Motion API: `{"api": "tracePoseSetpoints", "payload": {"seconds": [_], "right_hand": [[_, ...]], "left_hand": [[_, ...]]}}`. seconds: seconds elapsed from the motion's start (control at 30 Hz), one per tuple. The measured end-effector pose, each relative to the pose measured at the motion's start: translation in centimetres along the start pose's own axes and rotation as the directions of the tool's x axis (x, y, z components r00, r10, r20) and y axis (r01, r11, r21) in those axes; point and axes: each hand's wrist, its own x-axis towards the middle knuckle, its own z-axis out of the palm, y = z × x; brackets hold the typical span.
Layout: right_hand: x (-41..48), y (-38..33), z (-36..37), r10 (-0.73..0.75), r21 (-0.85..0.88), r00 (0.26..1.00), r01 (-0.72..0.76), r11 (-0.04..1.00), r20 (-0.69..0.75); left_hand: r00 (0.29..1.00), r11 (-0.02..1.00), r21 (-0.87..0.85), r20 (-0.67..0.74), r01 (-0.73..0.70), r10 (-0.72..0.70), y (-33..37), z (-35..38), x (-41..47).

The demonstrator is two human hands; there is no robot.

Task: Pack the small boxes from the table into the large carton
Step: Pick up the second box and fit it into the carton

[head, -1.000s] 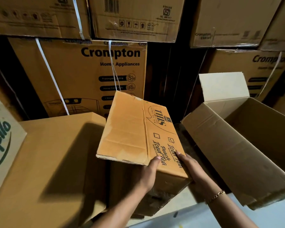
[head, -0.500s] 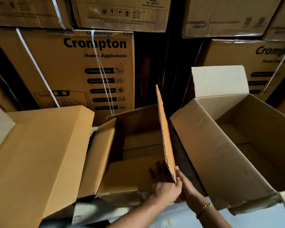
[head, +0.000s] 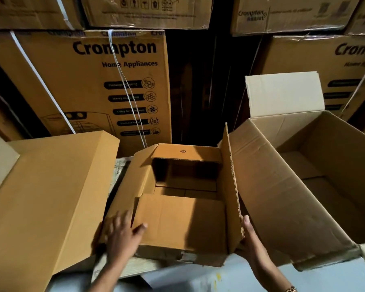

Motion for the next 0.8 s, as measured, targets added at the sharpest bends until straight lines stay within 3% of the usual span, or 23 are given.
{"api": "tracePoseSetpoints", "payload": {"seconds": [0.07,0.13,0.23,0.3,0.4,0.47,0.53,0.57,0.6,0.67,0.73,0.8], "right_hand": [[-0.3,-0.4,0.7,-0.039,-0.026,0.998,0.041,0.999,0.058],[-0.3,-0.3,1.1,-0.049,-0.108,0.996,0.056,0.993,0.069],[-0.1,0.5,0.9,-0.070,-0.168,0.993,0.085,0.982,0.091],[-0.3,0.5,0.7,-0.074,-0.163,0.994,0.086,0.983,0.077],[-1.0,-0.3,0.8,-0.104,-0.124,0.995,0.104,0.987,0.009],[-1.0,-1.0,0.5,-0.110,-0.092,0.992,0.104,0.990,-0.061],[-0.9,-1.6,0.0,-0.122,-0.097,0.987,0.112,0.989,-0.107],[-0.8,-1.7,-0.3,-0.129,-0.098,0.985,0.119,0.988,-0.112],[-0.9,-1.9,-0.4,-0.136,-0.093,0.985,0.126,0.988,-0.108],[-1.1,-2.3,-0.2,-0.113,-0.066,0.989,0.107,0.992,-0.092],[-0.8,-2.2,0.1,-0.077,-0.049,0.996,0.074,0.996,-0.047],[-0.6,-1.8,0.7,-0.025,-0.058,0.999,0.024,0.998,-0.020]], "left_hand": [[0.963,0.924,-0.272,0.050,0.268,-0.264,-2.8,-0.2,2.3],[0.894,0.716,-0.554,0.126,0.424,-0.431,-3.6,-0.2,3.4],[0.855,0.498,-0.705,0.330,0.505,-0.399,-3.8,0.8,4.2],[0.883,0.493,-0.736,0.349,0.465,-0.313,-3.5,1.3,4.3],[0.899,0.501,-0.748,0.327,0.435,-0.292,-2.7,1.9,3.8],[0.921,0.582,-0.714,0.281,0.389,-0.271,-2.1,2.1,2.8],[0.982,0.769,-0.616,0.050,0.173,-0.181,-1.8,2.7,1.3],[0.985,0.852,-0.524,-0.151,-0.008,-0.083,-1.7,2.9,0.4],[0.941,0.884,-0.423,-0.336,-0.196,0.048,-1.7,2.9,-0.7],[0.803,0.827,-0.252,-0.491,-0.502,0.338,-1.3,2.4,-2.9],[0.643,0.677,-0.094,-0.431,-0.730,0.633,-1.5,2.1,-4.5],[0.514,0.529,-0.028,-0.278,-0.848,0.811,-2.0,1.6,-4.9]]}}
